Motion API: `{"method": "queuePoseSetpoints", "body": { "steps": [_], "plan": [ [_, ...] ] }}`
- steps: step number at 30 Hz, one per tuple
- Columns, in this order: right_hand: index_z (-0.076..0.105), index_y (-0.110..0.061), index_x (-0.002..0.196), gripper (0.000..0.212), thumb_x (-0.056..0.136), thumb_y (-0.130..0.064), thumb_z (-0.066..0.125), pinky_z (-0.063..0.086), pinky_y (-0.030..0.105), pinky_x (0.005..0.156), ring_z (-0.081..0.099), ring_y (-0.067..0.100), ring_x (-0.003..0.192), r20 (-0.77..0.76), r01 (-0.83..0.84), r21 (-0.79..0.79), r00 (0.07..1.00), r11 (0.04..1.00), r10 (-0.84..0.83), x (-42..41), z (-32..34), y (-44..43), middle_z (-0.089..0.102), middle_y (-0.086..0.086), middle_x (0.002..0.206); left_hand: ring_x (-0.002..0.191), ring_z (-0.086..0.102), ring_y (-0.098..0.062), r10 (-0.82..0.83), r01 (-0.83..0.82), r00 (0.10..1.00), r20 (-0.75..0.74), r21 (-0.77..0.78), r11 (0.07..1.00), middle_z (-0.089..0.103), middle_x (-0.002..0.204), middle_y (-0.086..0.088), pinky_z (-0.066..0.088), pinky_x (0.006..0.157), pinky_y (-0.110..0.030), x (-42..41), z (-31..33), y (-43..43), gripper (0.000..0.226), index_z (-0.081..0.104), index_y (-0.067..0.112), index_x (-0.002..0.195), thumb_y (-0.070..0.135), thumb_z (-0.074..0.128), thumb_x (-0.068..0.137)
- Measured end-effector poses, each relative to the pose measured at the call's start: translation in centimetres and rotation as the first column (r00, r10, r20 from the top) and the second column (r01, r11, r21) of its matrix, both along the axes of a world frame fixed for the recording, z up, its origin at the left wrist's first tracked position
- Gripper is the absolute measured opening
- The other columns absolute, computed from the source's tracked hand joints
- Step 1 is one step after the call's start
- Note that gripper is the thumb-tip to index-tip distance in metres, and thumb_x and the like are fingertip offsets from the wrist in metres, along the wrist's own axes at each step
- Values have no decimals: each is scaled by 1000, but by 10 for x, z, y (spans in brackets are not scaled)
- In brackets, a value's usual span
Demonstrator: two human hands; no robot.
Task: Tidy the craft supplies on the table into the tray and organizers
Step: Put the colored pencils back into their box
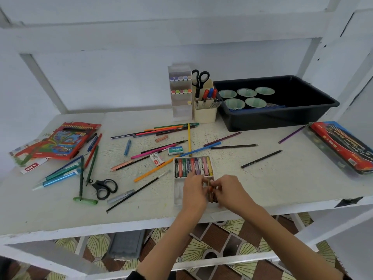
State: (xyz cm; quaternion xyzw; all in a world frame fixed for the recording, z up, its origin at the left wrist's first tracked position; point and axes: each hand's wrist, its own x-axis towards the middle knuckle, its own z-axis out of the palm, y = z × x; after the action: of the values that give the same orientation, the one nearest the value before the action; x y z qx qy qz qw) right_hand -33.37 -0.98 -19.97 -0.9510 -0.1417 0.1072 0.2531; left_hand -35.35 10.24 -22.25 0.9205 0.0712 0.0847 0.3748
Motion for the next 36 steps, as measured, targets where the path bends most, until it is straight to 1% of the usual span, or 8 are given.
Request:
{"method": "queuePoseSetpoints", "body": {
  "steps": [3, 6, 12, 16, 23, 26, 30, 36],
  "plan": [
    [71, -20, 101, 20, 90, -26, 56, 41, 23, 59, 56, 15, 75, 103, 34, -104, 994, 994, -23, 7, 14, 4, 61, 3, 95, 82, 51, -14, -48, 49, 999, 15, -55, 997, 52, 91, -1, 45, 77, -23, 1, 6, 13, 13, 69, 9, 98, 14, 61, 89],
    [67, -23, 96, 13, 90, -23, 56, 43, 22, 62, 55, 11, 80, 197, 49, -42, 980, 998, -40, 23, 24, 20, 57, -1, 98, 74, 51, -6, 6, 5, 994, 108, -100, 995, 59, 85, -2, 40, 68, -11, 2, 14, 37, 10, 67, 10, 94, 16, 60, 90],
    [69, -23, 97, 15, 88, -18, 58, 54, 28, 74, 58, 6, 78, 97, -108, 28, 990, 994, 105, 52, 24, 72, 61, -9, 87, 73, 57, -10, 203, -184, 972, 119, -152, 971, 65, 81, -2, 40, 65, -15, 8, 18, 105, 10, 69, 11, 88, 13, 60, 89],
    [70, -22, 94, 14, 88, -15, 59, 56, 32, 74, 62, 10, 75, 77, -126, 76, 990, 989, 120, 73, 17, 103, 66, -3, 87, 68, 54, -8, 314, -294, 941, 125, -158, 943, 62, 74, 2, 37, 61, -11, 14, 16, 153, 10, 66, 10, 81, 12, 60, 88],
    [70, -11, 92, 18, 87, -1, 55, 49, 27, 75, 57, 14, 79, 237, -139, 134, 966, 981, 104, 132, 11, 148, 63, 3, 92, 84, 57, -18, 439, -431, 884, 160, -82, 898, 62, 88, -7, 44, 75, -25, 52, 9, 226, 12, 68, 6, 95, 12, 60, 88],
    [67, -9, 97, 16, 89, -3, 55, 44, 26, 77, 57, 21, 93, 282, -194, 63, 945, 979, 169, 157, 7, 166, 59, 3, 98, 91, 57, -20, 447, -444, 888, 113, -54, 895, 60, 100, -11, 40, 79, -22, 74, 3, 247, 25, 64, 2, 108, 17, 62, 88],
    [64, -9, 115, 28, 91, -2, 52, 48, 25, 76, 58, 18, 91, 233, -233, -50, 943, 971, 238, 182, -3, 186, 55, 10, 111, 93, 58, -22, 434, -434, 900, 38, -16, 901, 60, 103, -13, 43, 81, -26, 99, -5, 258, 35, 64, 0, 108, 25, 69, 84],
    [65, -13, 115, 25, 94, -20, 54, 44, 31, 79, 50, 24, 107, 244, -285, -200, 912, 937, 330, 183, -15, 193, 53, 9, 113, 75, 61, -23, 401, -402, 916, 27, 33, 915, 66, 80, -13, 48, 72, -34, 110, -10, 259, 18, 69, 4, 78, 20, 67, 85]
  ]
}}
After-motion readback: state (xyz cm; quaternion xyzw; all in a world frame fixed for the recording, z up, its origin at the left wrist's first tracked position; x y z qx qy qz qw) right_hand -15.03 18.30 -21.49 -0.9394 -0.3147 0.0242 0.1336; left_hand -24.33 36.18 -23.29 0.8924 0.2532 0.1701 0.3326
